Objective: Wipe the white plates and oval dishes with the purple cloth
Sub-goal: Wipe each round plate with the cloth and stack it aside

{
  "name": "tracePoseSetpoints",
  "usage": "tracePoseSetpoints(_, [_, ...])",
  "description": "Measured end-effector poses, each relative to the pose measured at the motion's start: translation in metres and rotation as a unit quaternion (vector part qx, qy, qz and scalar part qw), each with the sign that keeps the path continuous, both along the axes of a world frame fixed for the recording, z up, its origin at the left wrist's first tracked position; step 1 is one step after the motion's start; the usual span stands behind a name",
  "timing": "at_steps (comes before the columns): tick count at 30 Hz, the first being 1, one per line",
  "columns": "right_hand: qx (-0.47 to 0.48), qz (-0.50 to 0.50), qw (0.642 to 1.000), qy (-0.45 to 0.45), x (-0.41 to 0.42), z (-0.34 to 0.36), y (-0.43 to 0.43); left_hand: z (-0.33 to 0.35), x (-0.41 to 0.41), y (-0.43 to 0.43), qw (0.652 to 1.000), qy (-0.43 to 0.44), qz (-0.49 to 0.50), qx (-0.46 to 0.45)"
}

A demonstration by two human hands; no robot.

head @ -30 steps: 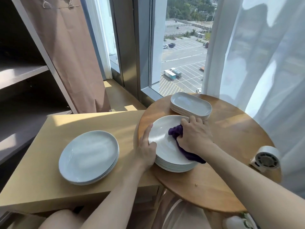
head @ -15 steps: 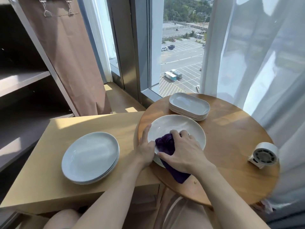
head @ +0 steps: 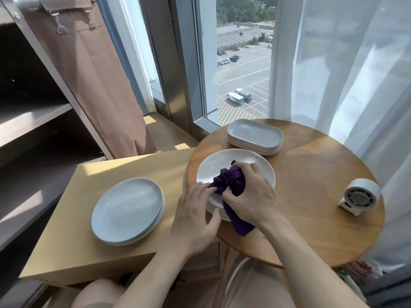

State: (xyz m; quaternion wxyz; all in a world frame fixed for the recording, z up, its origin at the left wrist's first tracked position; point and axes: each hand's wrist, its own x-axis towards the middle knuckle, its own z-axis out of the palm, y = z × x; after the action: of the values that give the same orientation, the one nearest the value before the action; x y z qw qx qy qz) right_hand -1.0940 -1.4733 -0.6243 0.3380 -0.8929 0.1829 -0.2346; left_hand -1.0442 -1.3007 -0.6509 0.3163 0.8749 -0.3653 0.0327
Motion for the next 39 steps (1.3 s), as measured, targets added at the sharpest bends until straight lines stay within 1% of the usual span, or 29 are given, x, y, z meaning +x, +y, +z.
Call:
tracePoseSetpoints(6, [0.027,-0.057,0.994,-0.086,-0.006,0.008,-0.026,0.007,0.002,-0.002,0.991,-0.063,-0.053,0.108])
tracePoseSetpoints(9, [0.059,-0.075,0.989,-0.115,-0.010,0.012,-0.035,0.014,0.005,-0.011,0.983,-0.093,-0.087,0.130])
tracePoseSetpoints(12, [0.074,-0.087,0.984,-0.133,-0.012,0.012,-0.041,0.018,0.010,-0.015,0.978,-0.107,-0.097,0.148])
tracePoseSetpoints(17, [0.084,-0.093,0.981,-0.151,-0.012,0.009,-0.044,0.023,0.014,-0.017,0.983,-0.087,-0.089,0.135])
tracePoseSetpoints(21, [0.092,-0.106,0.973,-0.183,-0.013,0.011,-0.047,0.025,0.015,-0.016,0.985,-0.074,-0.088,0.127])
tracePoseSetpoints(29, [0.123,-0.161,0.941,-0.272,-0.016,0.018,-0.058,0.044,0.012,-0.019,0.990,-0.101,-0.077,0.066])
tracePoseSetpoints(31, [0.147,-0.174,0.930,-0.289,-0.016,0.019,-0.059,0.050,0.011,-0.022,0.994,-0.082,-0.059,0.048])
tracePoseSetpoints(35, [0.182,-0.192,0.909,-0.323,-0.017,0.020,-0.058,0.066,0.010,-0.032,0.999,0.029,-0.026,-0.001])
tracePoseSetpoints(39, [0.230,-0.208,0.893,-0.325,-0.015,0.022,-0.056,0.087,0.017,-0.047,0.995,0.088,-0.009,-0.054])
